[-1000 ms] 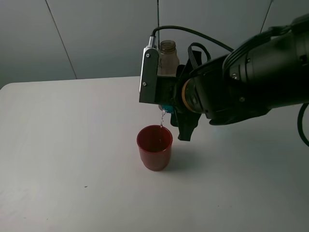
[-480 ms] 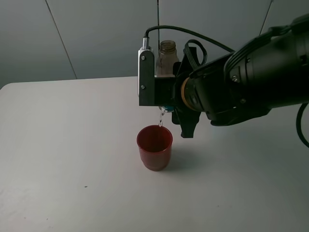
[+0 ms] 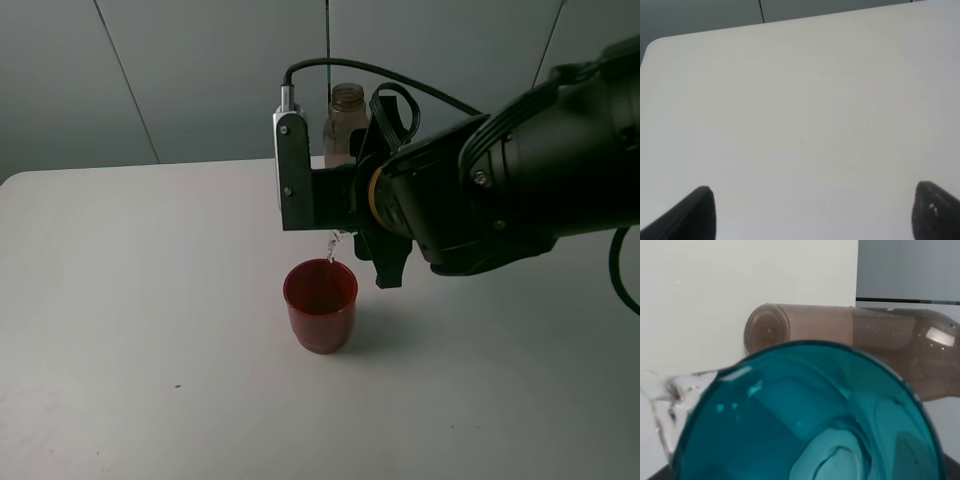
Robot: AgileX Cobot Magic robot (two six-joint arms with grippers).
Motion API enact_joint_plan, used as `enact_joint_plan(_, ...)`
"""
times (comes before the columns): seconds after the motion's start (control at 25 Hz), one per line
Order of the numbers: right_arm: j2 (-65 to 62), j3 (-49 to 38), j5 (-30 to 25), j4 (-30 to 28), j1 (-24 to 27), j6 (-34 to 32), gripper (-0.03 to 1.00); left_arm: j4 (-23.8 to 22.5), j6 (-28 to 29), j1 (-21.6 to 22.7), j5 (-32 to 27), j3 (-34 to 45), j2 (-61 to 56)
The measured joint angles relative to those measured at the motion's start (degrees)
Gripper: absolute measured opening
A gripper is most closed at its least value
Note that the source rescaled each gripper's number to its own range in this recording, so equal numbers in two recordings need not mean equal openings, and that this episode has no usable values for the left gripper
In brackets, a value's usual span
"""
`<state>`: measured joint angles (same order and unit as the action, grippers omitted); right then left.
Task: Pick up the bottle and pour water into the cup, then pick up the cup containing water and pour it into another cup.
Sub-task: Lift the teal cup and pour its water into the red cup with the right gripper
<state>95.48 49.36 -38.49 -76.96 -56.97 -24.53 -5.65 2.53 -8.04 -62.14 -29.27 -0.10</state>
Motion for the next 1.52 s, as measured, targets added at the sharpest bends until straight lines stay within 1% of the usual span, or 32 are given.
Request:
enact_joint_plan(0.2, 0.0, 0.0, -0.7, 0.0, -0.4, 0.7, 0.09, 0.0, 0.1, 0.0, 0.0, 0.0, 0.0)
enact_joint_plan(0.36, 0.0, 0.0, -1.2, -1.4, -0.6, 1.6, 0.09, 0.0, 0.1, 0.0, 0.0, 0.0, 0.0)
enact_joint_plan(0.56, 0.0, 0.0, -1.6, -1.9, -0.6, 4.1, 0.09, 0.0, 0.1, 0.0, 0.0, 0.0, 0.0)
enact_joint_plan(0.88, 0.0, 0.0, -4.5, -6.0, -0.6, 5.8, 0.09, 0.0, 0.1, 0.0, 0.0, 0.0, 0.0)
enact_joint_plan(1.24, 0.0, 0.0, -5.9, -6.2, -0.7, 7.1, 0.09, 0.0, 0.1, 0.0, 0.0, 0.0, 0.0)
enact_joint_plan(1.52, 0.0, 0.0, -6.1, -6.0, -3.1, 7.3, 0.09, 0.0, 0.1, 0.0, 0.0, 0.0, 0.0)
